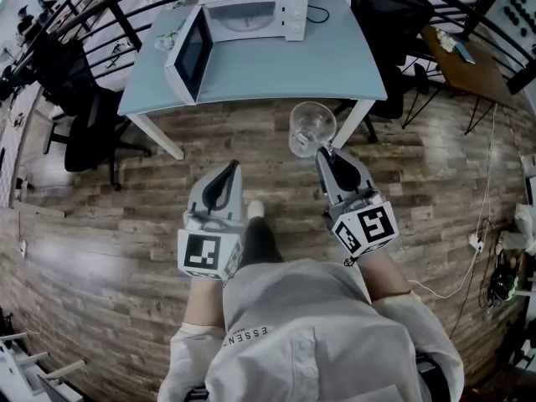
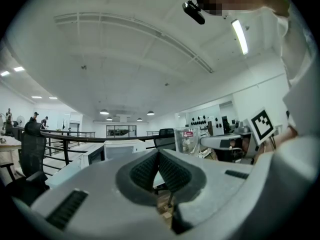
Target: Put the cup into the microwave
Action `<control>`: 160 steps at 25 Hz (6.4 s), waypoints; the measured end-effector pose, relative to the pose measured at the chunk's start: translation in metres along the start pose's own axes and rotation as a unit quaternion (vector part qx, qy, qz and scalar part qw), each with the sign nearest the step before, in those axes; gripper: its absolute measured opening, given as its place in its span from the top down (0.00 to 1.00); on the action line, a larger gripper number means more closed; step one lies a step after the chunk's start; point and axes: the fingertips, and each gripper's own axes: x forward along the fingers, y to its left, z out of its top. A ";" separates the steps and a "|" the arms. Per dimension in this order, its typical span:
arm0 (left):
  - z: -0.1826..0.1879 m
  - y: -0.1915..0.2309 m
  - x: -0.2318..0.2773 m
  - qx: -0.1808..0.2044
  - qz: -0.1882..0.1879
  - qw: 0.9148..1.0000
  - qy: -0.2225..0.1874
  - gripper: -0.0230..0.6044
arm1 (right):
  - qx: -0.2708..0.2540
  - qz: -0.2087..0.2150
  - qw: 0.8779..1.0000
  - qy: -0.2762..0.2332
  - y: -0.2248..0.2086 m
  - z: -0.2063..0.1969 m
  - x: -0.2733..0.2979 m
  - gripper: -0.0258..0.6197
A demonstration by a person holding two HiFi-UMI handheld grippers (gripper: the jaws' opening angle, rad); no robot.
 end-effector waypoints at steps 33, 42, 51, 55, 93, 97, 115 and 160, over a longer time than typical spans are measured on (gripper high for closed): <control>-0.033 0.275 0.329 -0.043 -0.036 0.998 0.030 0.96 | 0.010 -0.033 0.999 0.029 -0.151 -0.040 0.418 0.90; -0.052 0.293 0.411 -0.066 -0.008 0.997 0.035 0.96 | 0.008 0.029 0.999 0.038 -0.211 -0.064 0.491 0.90; -0.094 0.313 0.458 -0.078 0.019 0.995 0.052 0.96 | -0.003 0.067 0.996 0.062 -0.241 -0.132 0.551 0.90; -0.105 0.317 0.475 -0.080 0.019 0.995 0.056 0.96 | 0.003 0.080 0.994 0.079 -0.249 -0.163 0.578 0.90; -0.179 0.340 0.519 -0.087 0.009 0.991 0.102 0.96 | 0.004 0.007 0.998 0.058 -0.293 -0.244 0.690 0.90; -0.178 0.338 0.517 -0.087 0.008 0.991 0.097 0.96 | 0.014 0.013 0.998 0.061 -0.291 -0.247 0.686 0.90; -0.142 0.322 0.503 -0.080 -0.011 0.994 0.073 0.96 | 0.044 0.016 0.997 0.057 -0.274 -0.200 0.634 0.64; -0.005 0.306 0.505 0.011 -0.019 1.000 0.003 0.96 | -0.050 0.027 0.998 -0.007 -0.275 -0.004 0.523 0.94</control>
